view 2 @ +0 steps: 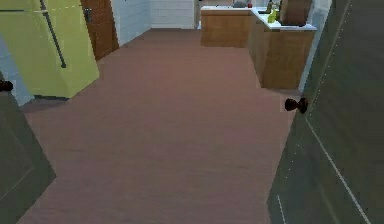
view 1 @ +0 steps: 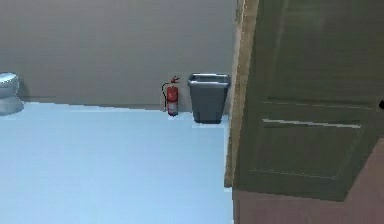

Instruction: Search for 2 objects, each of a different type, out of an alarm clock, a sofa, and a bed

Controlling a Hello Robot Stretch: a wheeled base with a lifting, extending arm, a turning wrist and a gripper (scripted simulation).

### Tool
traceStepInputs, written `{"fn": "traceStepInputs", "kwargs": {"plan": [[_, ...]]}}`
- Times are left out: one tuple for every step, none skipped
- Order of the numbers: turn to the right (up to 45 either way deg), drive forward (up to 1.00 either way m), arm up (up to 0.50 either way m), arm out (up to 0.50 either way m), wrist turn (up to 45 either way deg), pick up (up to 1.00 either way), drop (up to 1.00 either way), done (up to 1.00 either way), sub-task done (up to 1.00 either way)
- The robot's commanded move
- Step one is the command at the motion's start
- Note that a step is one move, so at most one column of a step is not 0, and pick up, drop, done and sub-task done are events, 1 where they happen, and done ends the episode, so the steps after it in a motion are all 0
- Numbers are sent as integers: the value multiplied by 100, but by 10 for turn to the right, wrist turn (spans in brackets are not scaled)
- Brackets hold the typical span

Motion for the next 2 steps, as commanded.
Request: {"fn": "traceStepInputs", "kwargs": {"plan": [[0,5,0,0,0,0,0,0,0],[90,0,0,0,0,0,0,0,0]]}}
